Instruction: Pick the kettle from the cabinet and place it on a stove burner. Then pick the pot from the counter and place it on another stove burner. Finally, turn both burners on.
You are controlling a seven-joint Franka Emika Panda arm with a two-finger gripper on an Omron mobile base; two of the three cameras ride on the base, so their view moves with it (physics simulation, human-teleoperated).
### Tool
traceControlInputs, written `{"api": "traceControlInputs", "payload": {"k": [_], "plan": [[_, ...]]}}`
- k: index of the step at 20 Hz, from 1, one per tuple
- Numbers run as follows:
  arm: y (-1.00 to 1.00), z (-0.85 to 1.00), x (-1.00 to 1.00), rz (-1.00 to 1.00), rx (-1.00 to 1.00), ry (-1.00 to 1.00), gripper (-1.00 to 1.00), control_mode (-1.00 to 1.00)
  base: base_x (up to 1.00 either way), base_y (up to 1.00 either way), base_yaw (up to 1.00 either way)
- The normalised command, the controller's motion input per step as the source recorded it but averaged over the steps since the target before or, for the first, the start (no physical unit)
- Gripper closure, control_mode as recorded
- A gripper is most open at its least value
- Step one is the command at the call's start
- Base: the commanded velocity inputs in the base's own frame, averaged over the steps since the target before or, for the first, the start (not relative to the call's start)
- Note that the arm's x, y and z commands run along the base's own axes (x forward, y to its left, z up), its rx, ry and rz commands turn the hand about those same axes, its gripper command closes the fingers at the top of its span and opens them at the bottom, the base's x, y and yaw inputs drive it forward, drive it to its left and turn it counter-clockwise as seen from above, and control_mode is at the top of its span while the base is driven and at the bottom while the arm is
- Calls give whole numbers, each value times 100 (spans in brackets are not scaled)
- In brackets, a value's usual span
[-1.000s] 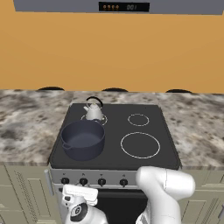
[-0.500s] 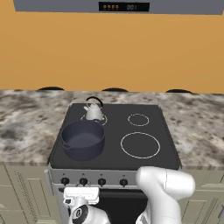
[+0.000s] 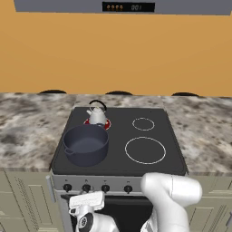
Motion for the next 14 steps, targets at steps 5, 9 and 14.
{"api": "traceControlInputs", "payload": {"k": [5, 9, 14], "plan": [[1, 0, -6, 0, -19, 5, 100, -100, 0, 0, 0], [0, -3, 0, 0, 0, 0, -100, -100, 0, 0, 0], [0, 0, -1, 0, 0, 0, -100, -100, 0, 0, 0]]}}
